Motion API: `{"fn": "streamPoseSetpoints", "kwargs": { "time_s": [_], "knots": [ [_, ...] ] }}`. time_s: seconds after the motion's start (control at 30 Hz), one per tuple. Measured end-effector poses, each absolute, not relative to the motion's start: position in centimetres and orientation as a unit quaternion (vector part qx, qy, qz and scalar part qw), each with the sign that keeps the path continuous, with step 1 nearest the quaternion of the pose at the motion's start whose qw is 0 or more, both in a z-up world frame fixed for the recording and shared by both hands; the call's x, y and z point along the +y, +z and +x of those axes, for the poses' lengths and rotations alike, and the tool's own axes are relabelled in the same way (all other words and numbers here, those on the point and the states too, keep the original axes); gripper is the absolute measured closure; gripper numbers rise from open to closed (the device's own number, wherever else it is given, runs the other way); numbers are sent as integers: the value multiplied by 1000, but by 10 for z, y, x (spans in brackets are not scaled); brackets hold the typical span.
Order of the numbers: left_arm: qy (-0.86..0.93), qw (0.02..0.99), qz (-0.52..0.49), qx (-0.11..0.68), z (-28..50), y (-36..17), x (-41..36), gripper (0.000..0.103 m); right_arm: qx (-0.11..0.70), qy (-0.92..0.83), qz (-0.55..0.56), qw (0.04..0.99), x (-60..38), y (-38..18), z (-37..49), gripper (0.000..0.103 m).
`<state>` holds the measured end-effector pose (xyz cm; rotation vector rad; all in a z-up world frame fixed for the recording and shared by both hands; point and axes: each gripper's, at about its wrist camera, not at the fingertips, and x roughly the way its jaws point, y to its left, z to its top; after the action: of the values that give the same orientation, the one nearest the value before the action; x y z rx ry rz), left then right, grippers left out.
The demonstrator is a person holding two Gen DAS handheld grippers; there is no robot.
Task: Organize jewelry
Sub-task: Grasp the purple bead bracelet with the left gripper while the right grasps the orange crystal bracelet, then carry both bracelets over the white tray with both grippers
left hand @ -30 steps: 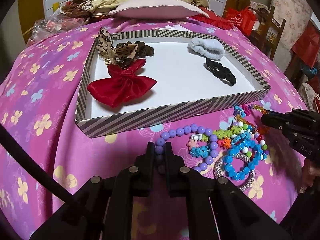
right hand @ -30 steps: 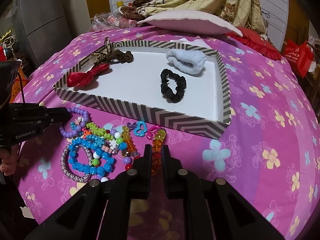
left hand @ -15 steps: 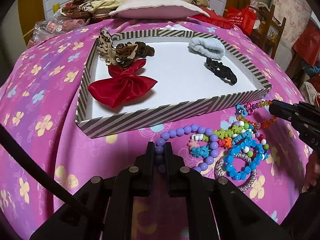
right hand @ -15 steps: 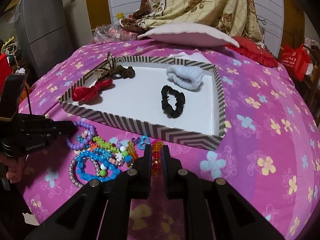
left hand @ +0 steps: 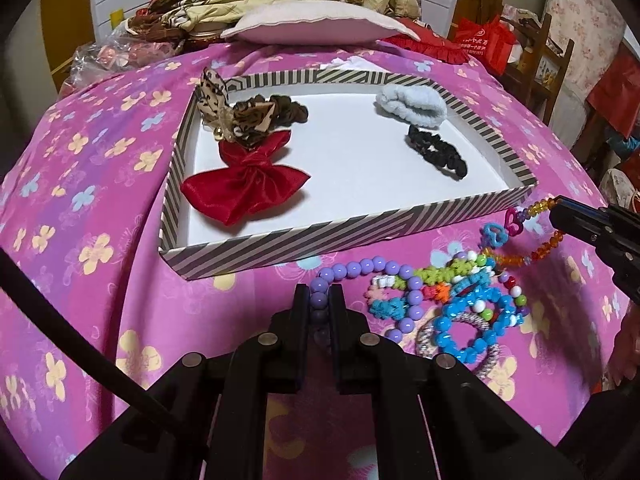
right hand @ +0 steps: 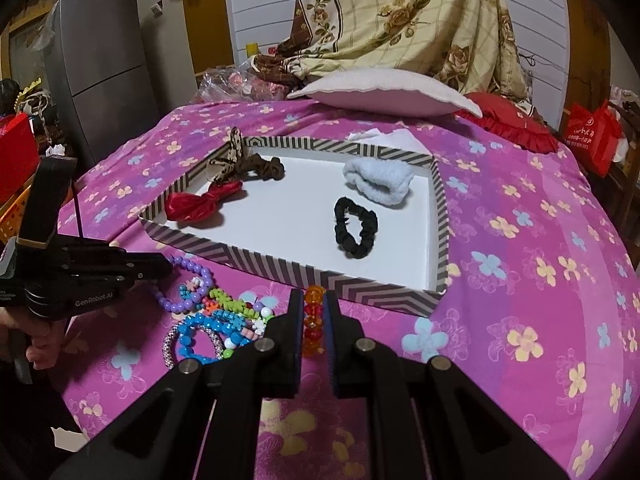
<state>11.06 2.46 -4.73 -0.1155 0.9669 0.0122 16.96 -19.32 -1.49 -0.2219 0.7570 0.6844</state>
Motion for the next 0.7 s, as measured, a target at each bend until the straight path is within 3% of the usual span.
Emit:
{"fn": "streamPoseSetpoints", "kwargs": {
  "time_s": [0.7],
  "knots": [
    [-18, 918, -99, 384, 89, 29, 19, 103, 300, 325, -55, 895, -212, 26, 155, 93]
  ]
}}
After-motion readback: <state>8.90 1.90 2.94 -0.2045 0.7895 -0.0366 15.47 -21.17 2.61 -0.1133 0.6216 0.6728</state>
